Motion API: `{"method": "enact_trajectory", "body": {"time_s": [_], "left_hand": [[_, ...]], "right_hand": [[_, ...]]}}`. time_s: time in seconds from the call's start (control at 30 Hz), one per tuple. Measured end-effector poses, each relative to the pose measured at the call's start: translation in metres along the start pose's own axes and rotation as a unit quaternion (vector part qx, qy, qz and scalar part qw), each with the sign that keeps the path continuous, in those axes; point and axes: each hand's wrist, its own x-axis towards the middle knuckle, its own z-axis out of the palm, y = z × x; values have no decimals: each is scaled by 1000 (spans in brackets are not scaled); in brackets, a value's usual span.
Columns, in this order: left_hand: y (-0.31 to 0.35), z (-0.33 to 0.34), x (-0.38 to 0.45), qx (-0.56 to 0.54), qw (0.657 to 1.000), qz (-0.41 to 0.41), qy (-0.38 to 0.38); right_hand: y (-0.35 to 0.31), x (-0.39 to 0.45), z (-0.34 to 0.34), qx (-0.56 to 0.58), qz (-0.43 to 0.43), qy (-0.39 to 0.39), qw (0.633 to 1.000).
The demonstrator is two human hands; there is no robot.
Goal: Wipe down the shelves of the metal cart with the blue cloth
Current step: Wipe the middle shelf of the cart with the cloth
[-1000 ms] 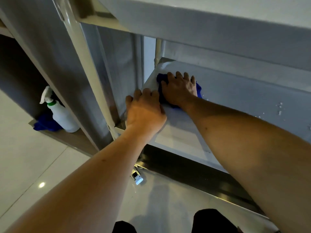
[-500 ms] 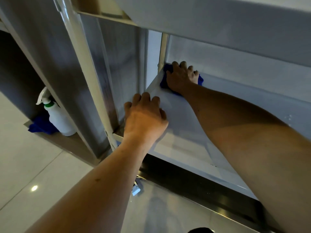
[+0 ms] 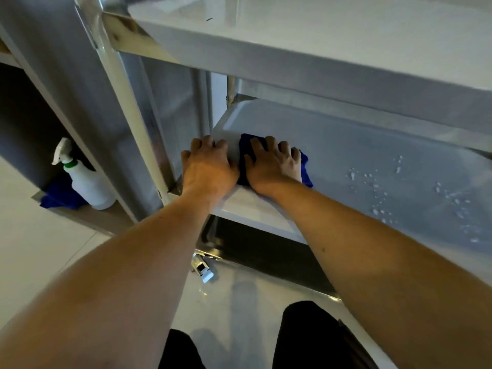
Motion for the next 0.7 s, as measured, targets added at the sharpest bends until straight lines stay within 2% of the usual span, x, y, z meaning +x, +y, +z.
{"method": "enact_trajectory", "body": {"time_s": [0.23, 0.43, 0.6, 0.7], "left_hand": [[4, -9, -2, 18, 1000, 2, -25], [18, -17, -8, 84, 996, 7, -39], [57, -3, -13, -16, 994, 66, -88], [61, 9, -13, -19, 991, 85, -104]], "right_hand": [[8, -83, -7, 15, -1, 0, 1000], [30, -126, -6, 20, -3, 31, 999], [55, -116, -12, 15, 58, 16, 998], [61, -107, -12, 15, 76, 12, 997]]}}
